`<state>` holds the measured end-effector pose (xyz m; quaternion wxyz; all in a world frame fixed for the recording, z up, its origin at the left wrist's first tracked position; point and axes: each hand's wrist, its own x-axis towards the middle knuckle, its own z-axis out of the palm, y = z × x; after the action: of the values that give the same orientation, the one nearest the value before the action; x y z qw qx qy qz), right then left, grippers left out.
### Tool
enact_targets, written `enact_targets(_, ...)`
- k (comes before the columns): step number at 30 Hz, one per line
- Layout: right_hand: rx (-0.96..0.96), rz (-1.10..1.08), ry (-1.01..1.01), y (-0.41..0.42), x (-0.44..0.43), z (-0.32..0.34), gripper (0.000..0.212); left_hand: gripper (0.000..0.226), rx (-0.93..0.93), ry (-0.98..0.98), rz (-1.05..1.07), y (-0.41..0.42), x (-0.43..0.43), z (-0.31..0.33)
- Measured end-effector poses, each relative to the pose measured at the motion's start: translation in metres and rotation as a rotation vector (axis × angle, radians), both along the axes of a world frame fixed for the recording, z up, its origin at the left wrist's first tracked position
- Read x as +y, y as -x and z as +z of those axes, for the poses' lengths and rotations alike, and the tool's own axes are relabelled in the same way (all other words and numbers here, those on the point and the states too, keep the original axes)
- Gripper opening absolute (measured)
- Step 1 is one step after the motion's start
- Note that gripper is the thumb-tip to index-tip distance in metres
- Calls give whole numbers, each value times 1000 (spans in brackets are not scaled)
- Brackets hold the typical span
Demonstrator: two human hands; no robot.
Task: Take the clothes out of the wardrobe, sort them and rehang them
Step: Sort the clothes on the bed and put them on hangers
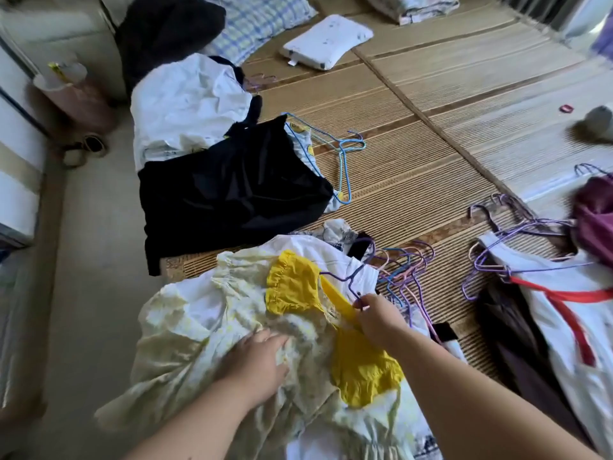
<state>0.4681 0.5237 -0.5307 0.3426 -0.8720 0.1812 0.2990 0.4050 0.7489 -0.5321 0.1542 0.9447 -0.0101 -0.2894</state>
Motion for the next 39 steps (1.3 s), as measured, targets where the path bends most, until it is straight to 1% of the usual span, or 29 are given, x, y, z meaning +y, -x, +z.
enact_targets(2, -86, -103, -56, 4, -5, 18, 15, 58, -62, 64, 47, -7, -1, 20)
enact_targets(4, -169, -108, -90, 9, -12, 44, 16, 60, -154, 94, 76, -17, -2, 50)
enact_targets(6, -211, -91, -169, 16, -17, 76, 20, 62, -292, 88, 74, -28, -4, 86)
enact_targets(8, -249, -47, -215, 21, -21, 109, 23, 64, -410, 73, 55, -39, -6, 124)
enact_targets(10, -303, 13, -246, 24, -24, 145, 24, 67, -483, 37, 31, -47, -8, 161)
enact_targets(14, -415, 222, -260, 30, -30, 218, 29, 62, -594, -120, 5, -50, -7, 226)
enact_targets(16, -469, 300, -315, 36, -35, 259, 39, 59, -595, -171, 20, -38, -3, 259)
enact_targets(17, -493, 334, -336, 39, -38, 276, 41, 58, -583, -182, 36, -30, -1, 273)
enact_targets(19, -542, 426, -339, 49, -41, 317, 37, 58, -588, -189, 89, -4, 3, 305)
enact_targets(21, -590, 512, -352, 63, -42, 358, 34, 54, -659, -188, 151, 27, 5, 339)
enact_targets(24, -712, 577, -337, 86, -40, 410, 35, 36, -737, -139, 221, 72, 5, 387)
enact_targets(26, -787, 575, -322, 101, -38, 441, 29, 30, -788, -96, 267, 101, 6, 414)
enact_targets(28, -783, 571, -368, 112, -37, 464, 32, 25, -855, -79, 333, 125, 10, 437)
enact_targets(29, -755, 581, -390, 118, -37, 474, 34, 21, -888, -64, 371, 137, 13, 447)
enact_targets(30, -728, 599, -396, 123, -36, 480, 32, 17, -915, -43, 415, 151, 17, 457)
enact_targets(31, -723, 629, -361, 126, -35, 485, 24, 14, -930, -27, 454, 162, 21, 466)
enact_targets(32, -731, 669, -288, 130, -33, 487, 8, 13, -938, -27, 486, 172, 25, 471)
enact_targets(33, -754, 712, -208, 134, -27, 491, 9, 12, -945, -41, 516, 183, 32, 476)
enact_targets(34, -763, 742, -148, 138, -20, 492, 21, 11, -947, -53, 540, 193, 39, 479)
enact_targets(36, -761, 780, -103, 146, 1, 493, 32, 11, -941, -61, 580, 210, 55, 480)
enact_targets(39, -774, 819, -85, 157, 40, 491, 32, 14, -916, -35, 635, 230, 85, 474)
